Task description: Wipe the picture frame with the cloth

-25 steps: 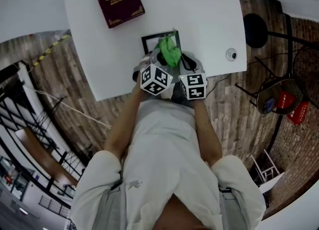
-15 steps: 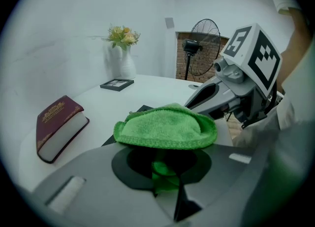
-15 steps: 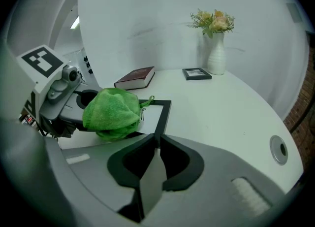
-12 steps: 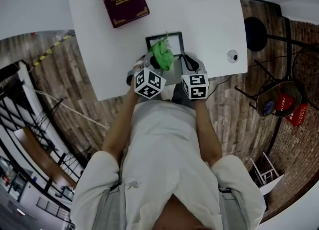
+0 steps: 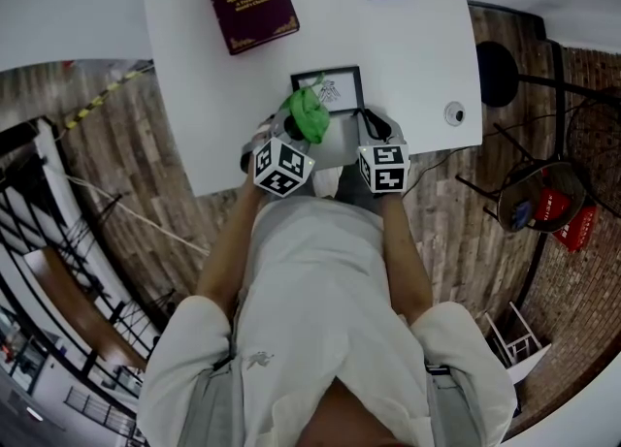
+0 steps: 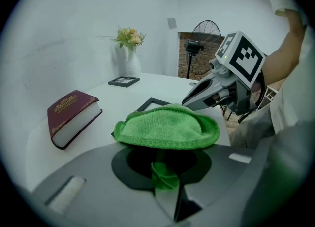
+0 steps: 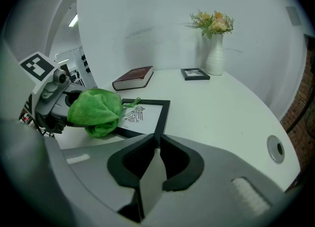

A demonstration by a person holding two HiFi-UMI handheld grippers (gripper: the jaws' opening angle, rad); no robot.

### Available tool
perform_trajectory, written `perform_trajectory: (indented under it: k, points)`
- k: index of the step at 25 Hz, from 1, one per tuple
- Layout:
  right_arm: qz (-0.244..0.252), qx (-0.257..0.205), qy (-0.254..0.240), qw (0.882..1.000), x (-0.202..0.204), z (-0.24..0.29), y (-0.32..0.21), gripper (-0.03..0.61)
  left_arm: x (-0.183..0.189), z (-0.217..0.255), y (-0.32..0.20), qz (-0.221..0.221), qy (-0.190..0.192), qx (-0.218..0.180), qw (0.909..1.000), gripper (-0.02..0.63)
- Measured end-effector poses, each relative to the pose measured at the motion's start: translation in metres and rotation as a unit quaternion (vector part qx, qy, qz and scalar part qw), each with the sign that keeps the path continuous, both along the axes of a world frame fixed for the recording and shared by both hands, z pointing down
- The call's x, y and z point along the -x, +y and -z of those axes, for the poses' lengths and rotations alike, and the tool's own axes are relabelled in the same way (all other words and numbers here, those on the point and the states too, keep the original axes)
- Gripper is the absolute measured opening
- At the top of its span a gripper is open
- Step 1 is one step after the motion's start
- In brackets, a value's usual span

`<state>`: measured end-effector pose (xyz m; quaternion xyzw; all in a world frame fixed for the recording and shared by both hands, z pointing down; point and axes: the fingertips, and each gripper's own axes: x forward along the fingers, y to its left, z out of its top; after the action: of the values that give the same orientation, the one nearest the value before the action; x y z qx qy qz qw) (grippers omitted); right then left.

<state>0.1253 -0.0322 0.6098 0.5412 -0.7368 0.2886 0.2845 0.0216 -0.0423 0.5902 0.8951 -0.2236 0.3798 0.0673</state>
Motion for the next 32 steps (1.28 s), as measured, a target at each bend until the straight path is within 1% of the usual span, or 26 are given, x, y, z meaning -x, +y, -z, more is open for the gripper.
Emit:
perform_trajectory:
  k: [14, 18, 21, 23, 26, 29, 32]
  points:
    - [0.003, 0.007, 0.011, 1.0, -0.001, -0.002, 0.0, 0.038, 0.036, -0.003, 0.003, 0.032, -0.001, 0.011, 0.9994, 0.089]
    - [0.003, 0.009, 0.015, 1.0, -0.001, -0.002, -0.001, 0.04, 0.042, -0.002, 0.002, 0.042, 0.002, 0.012, 0.9991, 0.089]
    - [0.004, 0.005, 0.02, 1.0, -0.002, 0.003, -0.001, 0.039, 0.051, 0.002, 0.0, 0.058, 0.009, 0.014, 0.9982, 0.089]
    - [0.008, -0.006, 0.019, 1.0, -0.002, 0.011, -0.001, 0.04, 0.058, 0.008, -0.004, 0.074, 0.024, 0.012, 0.9969, 0.089]
    - [0.021, -0.029, 0.018, 0.999, 0.0, 0.028, -0.001, 0.039, 0.064, 0.026, -0.011, 0.096, 0.063, 0.006, 0.9934, 0.089]
    - [0.034, -0.057, 0.014, 0.998, 0.004, 0.05, -0.006, 0.038, 0.066, 0.048, -0.021, 0.11, 0.1, -0.009, 0.9888, 0.089]
    - [0.045, -0.088, 0.011, 0.995, 0.01, 0.076, -0.012, 0.026, 0.066, 0.071, -0.031, 0.117, 0.126, -0.029, 0.9846, 0.089]
